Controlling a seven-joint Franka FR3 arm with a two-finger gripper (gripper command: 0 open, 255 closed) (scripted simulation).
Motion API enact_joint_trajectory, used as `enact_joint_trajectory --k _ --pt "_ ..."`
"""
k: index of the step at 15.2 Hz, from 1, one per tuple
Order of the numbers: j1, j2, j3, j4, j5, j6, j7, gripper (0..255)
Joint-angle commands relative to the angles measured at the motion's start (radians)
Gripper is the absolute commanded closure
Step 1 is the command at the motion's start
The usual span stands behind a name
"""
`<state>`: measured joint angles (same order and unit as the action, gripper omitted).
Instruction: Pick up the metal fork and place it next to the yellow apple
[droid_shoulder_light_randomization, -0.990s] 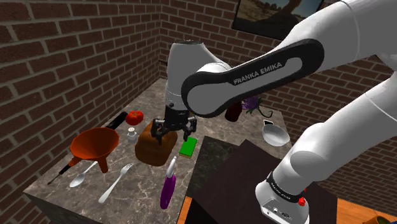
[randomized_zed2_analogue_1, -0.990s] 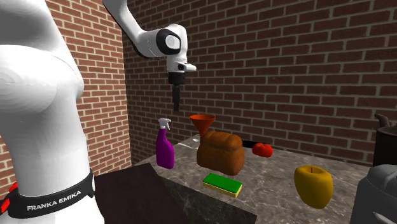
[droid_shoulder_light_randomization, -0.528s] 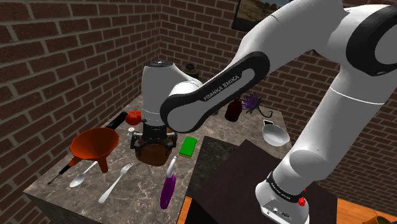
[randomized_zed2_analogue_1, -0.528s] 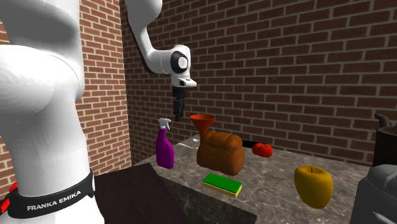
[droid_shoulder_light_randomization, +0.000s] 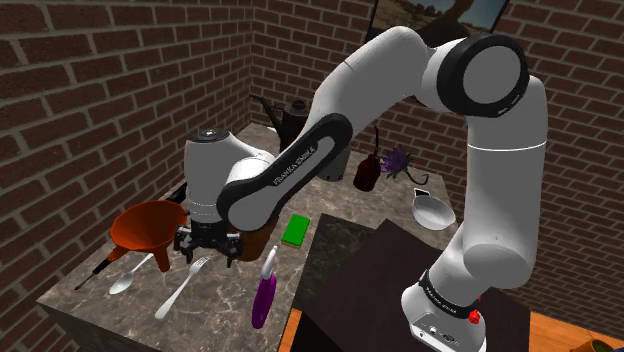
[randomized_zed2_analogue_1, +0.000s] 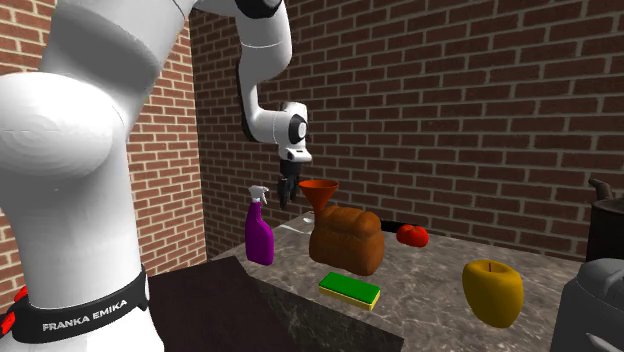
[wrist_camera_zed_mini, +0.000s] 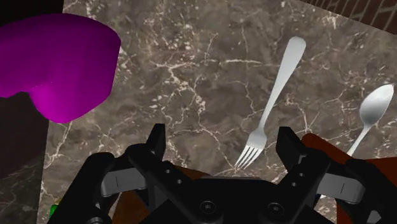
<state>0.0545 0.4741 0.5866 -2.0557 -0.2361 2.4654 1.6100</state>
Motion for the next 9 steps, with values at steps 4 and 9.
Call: enact_joint_trajectory --k 4,9 --pt "0.103 0.201 -0.093 0.196 -0.044 0.006 0.130 0" --pt "0.174 0.367 -0.150 0.386 -0.044 -0.007 0.205 0"
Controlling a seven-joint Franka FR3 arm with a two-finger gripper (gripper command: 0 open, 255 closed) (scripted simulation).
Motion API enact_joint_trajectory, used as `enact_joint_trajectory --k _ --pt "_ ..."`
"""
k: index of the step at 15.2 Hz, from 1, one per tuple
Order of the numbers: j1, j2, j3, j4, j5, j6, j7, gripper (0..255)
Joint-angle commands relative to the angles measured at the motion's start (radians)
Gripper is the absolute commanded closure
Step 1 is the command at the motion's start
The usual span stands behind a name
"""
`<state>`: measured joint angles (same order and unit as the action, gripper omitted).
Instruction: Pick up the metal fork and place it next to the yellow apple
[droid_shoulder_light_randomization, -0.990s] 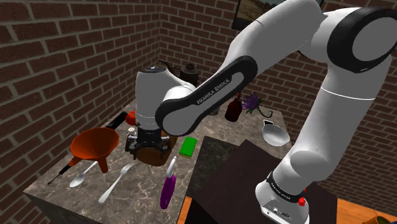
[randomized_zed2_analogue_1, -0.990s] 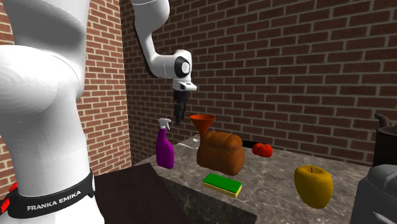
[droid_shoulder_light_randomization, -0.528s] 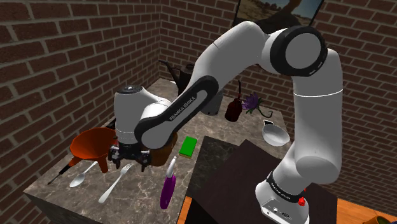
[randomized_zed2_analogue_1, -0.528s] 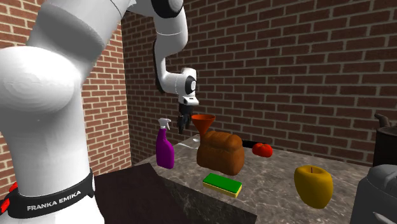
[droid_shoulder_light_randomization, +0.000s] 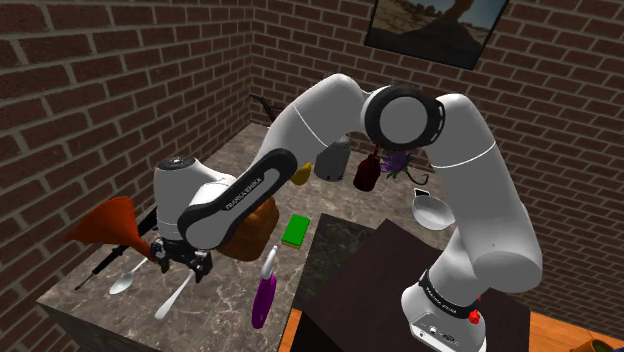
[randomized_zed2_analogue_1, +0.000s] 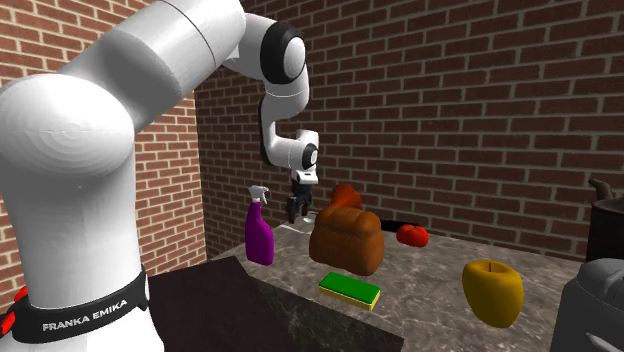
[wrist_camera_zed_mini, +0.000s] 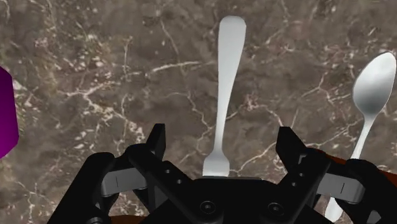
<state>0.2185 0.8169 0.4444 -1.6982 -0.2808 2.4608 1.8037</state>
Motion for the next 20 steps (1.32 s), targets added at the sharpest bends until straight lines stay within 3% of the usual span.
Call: enact_joint_trajectory --k 1,7,15,16,20 --pt "0.014 0.035 -0.012 0.033 -0.002 0.004 0.013 0" --pt "0.042 0.107 -0.036 0.067 -0.020 0.045 0.023 0" --pt "0.042 0.107 -0.036 0.067 -0.020 0.045 0.023 0" --pt "0.042 0.107 -0.036 0.067 -0.020 0.045 0.023 255" --pt "0.042 0.107 -0.036 0.067 -0.020 0.045 0.023 255"
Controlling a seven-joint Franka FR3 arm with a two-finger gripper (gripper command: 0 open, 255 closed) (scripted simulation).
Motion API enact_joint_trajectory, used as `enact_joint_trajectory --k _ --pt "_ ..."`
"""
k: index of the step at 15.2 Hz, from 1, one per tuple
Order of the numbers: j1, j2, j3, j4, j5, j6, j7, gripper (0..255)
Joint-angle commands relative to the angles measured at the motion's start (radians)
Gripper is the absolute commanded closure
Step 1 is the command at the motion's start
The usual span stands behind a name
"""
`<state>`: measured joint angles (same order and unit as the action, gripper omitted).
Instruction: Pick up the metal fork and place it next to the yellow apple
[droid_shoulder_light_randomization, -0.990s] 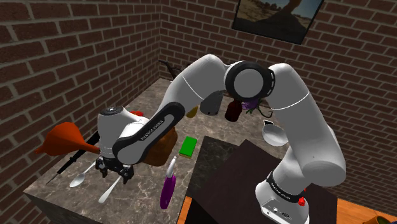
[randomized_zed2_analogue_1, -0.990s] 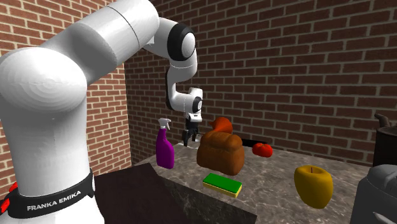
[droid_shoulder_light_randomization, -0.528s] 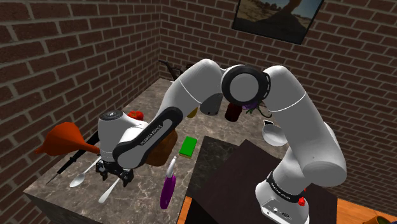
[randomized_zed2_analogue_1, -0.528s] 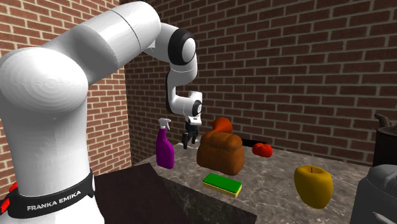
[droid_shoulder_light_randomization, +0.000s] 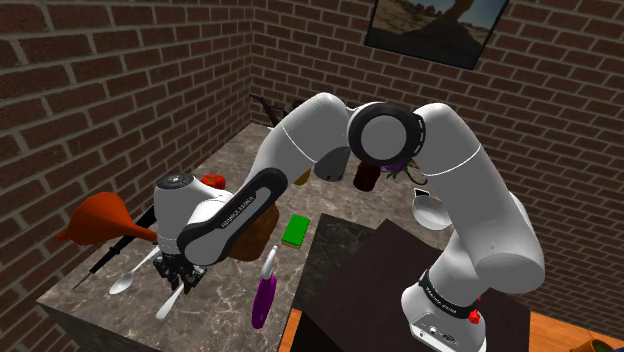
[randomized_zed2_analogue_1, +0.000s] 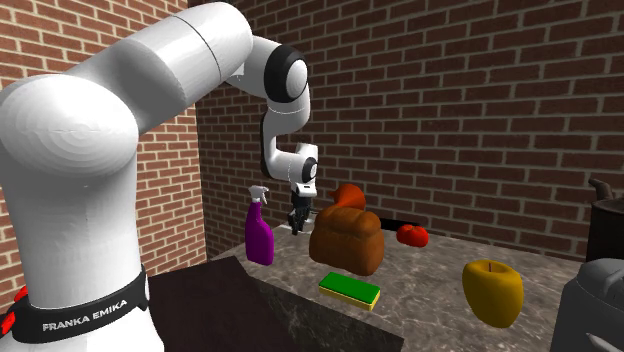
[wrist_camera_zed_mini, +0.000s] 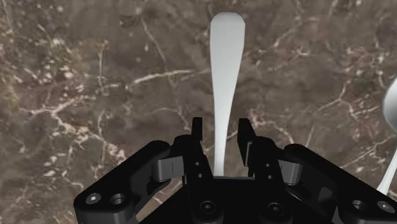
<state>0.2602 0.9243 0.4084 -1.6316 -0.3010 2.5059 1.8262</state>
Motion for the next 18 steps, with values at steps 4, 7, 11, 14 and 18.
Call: enact_joint_trajectory --k 4,7,11,14,18 --pt "0.000 0.000 0.000 0.000 0.000 0.000 0.000 255" --pt "-0.006 -0.022 0.007 -0.010 0.005 -0.012 0.000 255" --pt "-0.018 -0.065 0.022 -0.027 0.016 -0.038 -0.002 255" --pt "-0.027 -0.096 0.034 -0.038 0.025 -0.059 -0.004 255" --pt "-0.038 -0.136 0.049 -0.049 0.038 -0.089 -0.007 255"
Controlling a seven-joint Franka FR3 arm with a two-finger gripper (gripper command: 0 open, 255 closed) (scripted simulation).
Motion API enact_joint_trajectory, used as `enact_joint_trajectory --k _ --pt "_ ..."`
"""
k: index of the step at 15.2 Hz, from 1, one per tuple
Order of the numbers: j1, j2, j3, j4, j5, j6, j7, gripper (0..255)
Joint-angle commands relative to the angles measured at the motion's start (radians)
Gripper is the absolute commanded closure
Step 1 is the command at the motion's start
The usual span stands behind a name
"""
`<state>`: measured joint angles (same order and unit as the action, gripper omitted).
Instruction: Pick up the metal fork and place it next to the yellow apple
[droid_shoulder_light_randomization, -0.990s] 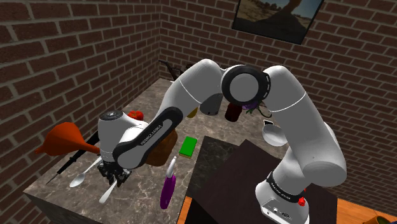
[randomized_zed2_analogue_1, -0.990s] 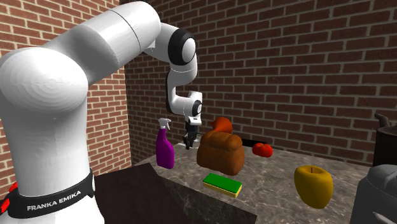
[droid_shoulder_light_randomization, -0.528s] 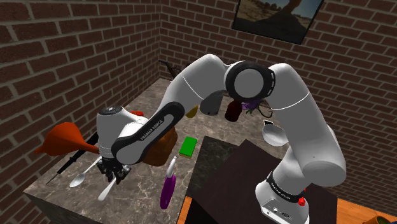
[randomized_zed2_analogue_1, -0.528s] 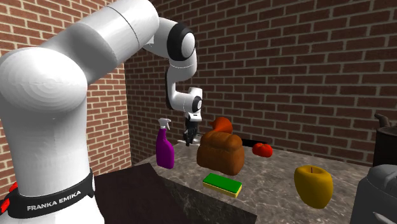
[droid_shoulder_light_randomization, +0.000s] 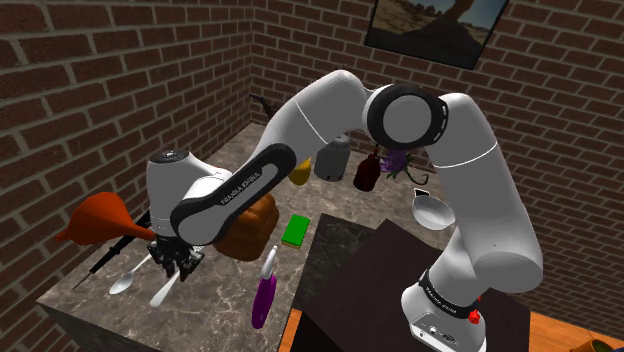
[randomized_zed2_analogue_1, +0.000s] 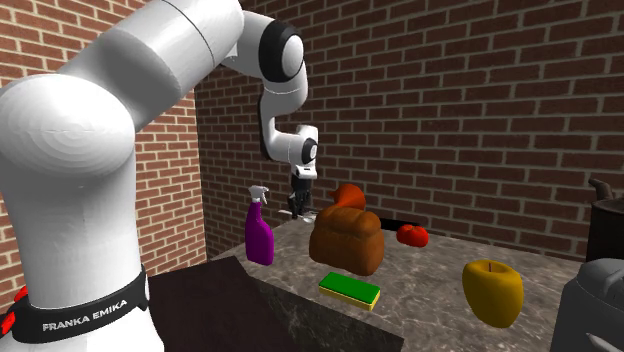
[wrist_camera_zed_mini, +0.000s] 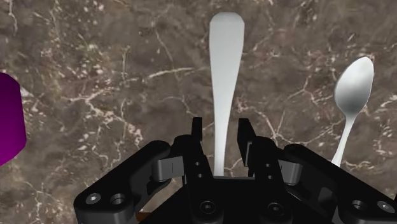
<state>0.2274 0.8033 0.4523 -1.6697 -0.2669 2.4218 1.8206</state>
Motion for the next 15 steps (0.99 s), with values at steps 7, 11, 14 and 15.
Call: enact_joint_trajectory --k 7,11,14,15 --pt "-0.025 -0.081 0.031 -0.021 0.028 -0.060 -0.007 255" --pt "-0.035 -0.116 0.045 -0.022 0.042 -0.094 -0.011 255" --pt "-0.042 -0.142 0.055 -0.020 0.053 -0.120 -0.015 255" --pt "-0.045 -0.150 0.058 -0.019 0.056 -0.129 -0.016 255"
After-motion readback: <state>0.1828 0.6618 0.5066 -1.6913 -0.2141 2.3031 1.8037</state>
